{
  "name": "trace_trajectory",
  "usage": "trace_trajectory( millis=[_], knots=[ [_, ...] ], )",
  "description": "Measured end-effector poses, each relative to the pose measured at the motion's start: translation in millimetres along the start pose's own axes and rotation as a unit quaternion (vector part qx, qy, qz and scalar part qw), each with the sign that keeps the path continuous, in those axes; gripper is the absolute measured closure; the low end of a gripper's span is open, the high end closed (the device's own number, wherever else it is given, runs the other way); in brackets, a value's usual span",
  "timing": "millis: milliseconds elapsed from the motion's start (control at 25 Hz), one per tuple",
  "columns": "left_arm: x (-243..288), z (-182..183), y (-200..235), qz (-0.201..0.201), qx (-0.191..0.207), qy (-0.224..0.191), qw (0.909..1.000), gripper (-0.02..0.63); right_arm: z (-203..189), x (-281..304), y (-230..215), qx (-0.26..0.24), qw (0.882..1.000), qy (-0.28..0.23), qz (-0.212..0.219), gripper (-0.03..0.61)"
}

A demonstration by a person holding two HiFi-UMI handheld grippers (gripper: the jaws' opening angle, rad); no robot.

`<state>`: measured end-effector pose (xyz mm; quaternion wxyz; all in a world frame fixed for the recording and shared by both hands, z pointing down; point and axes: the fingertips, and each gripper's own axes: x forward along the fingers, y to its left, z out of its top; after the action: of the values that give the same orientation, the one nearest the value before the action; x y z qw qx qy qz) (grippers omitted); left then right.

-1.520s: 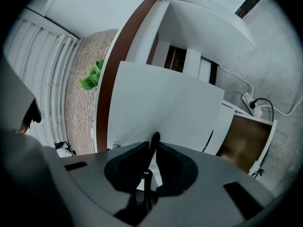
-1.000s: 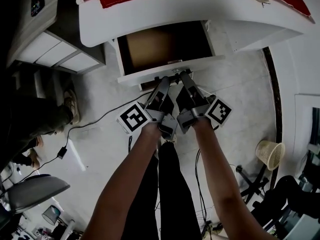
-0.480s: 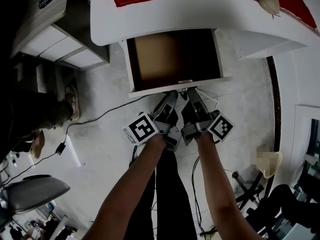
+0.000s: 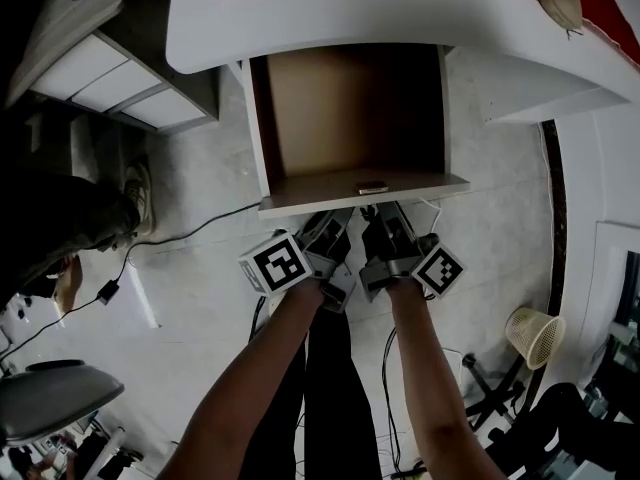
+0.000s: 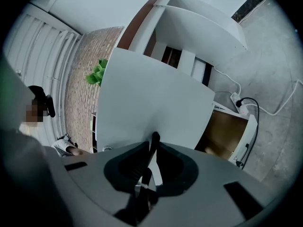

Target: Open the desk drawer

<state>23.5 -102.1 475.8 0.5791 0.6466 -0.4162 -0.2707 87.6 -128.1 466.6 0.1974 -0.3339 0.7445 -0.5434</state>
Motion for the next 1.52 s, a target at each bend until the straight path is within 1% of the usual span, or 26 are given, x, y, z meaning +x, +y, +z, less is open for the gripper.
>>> trace_trajectory(
  millis=[360, 520, 600, 720, 800, 1000, 1200, 1360, 1520],
  knots=[
    [1, -8, 22, 0.004, 0.004, 0.005, 1.0, 0.565, -9, -3, -20, -0.002, 1.0, -0.01, 0.019, 0.522],
    [2, -9, 22, -0.011, 0.022, 0.003, 0.9997, 0.564, -8, -3, -19, -0.016, 0.999, -0.017, 0.039, 0.522],
    [3, -7, 22, -0.014, 0.032, 0.003, 0.9994, 0.563, -9, -2, -19, -0.02, 0.999, -0.019, 0.042, 0.522],
    [4, -6, 24, -0.012, 0.032, 0.0, 0.9994, 0.563, -9, -1, -22, -0.004, 0.999, -0.027, 0.043, 0.522],
    [5, -8, 27, -0.008, 0.028, 0.002, 0.9996, 0.563, -9, -1, -22, 0.001, 0.999, -0.03, 0.042, 0.522],
    [4, -11, 26, -0.005, 0.035, 0.005, 0.9994, 0.561, -9, 0, -22, -0.02, 0.999, -0.019, 0.033, 0.52],
    [-1, -31, 25, 0.008, 0.045, 0.039, 0.9982, 0.561, -8, -3, -21, -0.021, 0.999, -0.026, 0.02, 0.514],
    [-12, -51, 24, 0.019, 0.059, 0.064, 0.996, 0.561, -12, -9, -22, -0.037, 0.999, -0.022, 0.001, 0.509],
    [-23, -62, 21, 0.023, 0.061, 0.069, 0.9955, 0.561, -17, -22, -20, -0.045, 0.999, -0.018, -0.012, 0.508]
  ],
)
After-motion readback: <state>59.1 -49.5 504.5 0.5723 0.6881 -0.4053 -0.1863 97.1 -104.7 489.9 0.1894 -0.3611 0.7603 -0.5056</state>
